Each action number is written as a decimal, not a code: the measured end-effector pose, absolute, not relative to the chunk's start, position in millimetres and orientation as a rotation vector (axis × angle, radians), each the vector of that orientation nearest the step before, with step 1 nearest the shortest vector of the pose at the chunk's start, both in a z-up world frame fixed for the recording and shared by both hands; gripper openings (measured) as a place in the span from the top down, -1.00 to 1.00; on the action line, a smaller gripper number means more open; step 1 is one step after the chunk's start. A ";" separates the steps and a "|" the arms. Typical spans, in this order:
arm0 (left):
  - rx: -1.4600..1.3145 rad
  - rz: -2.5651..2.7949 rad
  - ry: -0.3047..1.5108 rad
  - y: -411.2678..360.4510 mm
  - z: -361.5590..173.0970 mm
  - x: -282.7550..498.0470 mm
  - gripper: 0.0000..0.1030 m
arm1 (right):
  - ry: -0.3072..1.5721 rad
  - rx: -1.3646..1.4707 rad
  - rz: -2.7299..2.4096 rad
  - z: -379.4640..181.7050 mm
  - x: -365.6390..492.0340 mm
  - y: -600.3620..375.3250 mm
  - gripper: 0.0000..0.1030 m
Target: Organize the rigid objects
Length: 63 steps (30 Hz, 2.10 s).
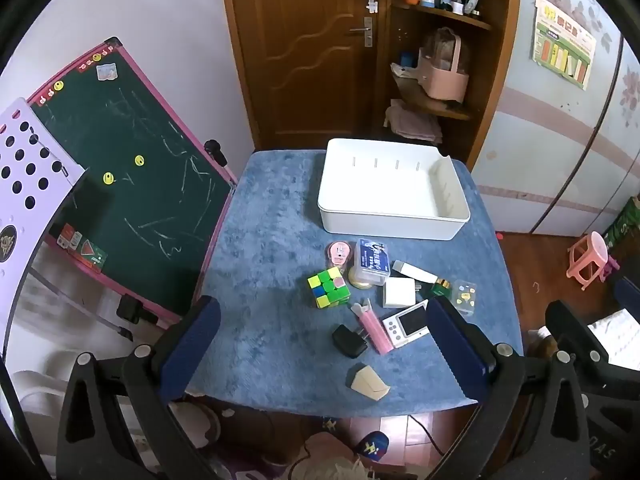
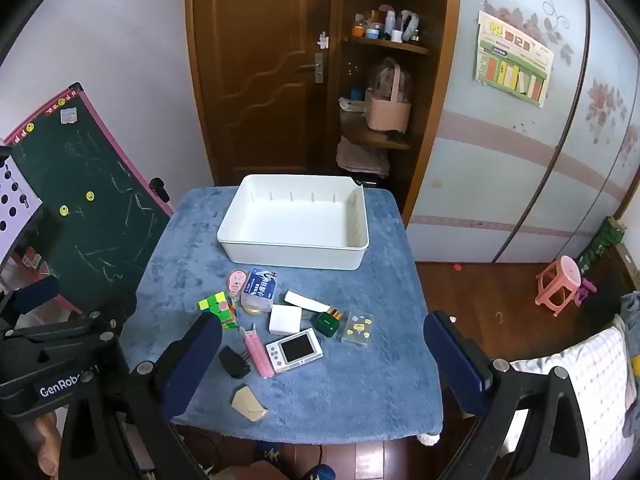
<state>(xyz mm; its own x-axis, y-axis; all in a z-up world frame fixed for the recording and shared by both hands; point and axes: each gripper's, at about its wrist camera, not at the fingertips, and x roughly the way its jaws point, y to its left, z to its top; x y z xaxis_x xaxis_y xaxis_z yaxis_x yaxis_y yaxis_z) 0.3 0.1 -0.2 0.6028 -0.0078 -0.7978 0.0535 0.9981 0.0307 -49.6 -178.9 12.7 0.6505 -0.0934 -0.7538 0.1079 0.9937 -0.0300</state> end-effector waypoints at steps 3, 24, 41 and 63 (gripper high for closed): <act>0.051 -0.038 0.924 0.0 -0.3 0.4 -0.99 | 0.852 0.024 -0.112 13.1 -50.0 -179.1 -0.97; 0.054 -0.049 0.911 -7.5 5.3 -2.5 -0.98 | 0.840 0.031 -0.107 14.9 -51.2 -183.8 -0.97; 0.063 -0.045 0.899 -8.2 13.8 -2.4 -0.99 | 0.834 0.042 -0.103 20.5 -49.3 -184.1 -0.97; 0.072 -0.054 0.876 -7.8 21.0 5.6 -0.98 | 0.787 0.041 -0.104 30.0 -47.9 -175.9 -0.97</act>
